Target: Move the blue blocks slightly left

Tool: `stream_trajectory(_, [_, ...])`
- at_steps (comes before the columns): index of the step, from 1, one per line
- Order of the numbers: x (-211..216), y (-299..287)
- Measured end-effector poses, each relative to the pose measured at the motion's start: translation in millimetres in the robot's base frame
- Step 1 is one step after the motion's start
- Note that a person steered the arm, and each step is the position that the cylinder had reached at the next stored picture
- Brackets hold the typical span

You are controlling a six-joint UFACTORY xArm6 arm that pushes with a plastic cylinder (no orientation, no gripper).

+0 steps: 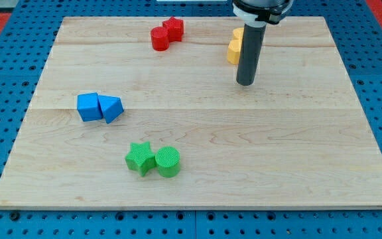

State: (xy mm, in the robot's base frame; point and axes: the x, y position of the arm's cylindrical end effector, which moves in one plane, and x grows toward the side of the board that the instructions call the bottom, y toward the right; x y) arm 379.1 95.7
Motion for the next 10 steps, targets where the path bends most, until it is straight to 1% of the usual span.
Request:
stream_trajectory(6, [2.4,3.0])
stream_trajectory(7, [5.2,-5.0])
stream_trajectory(8, [20.5,-27.9])
stream_trajectory(10, [53.3,-110.5])
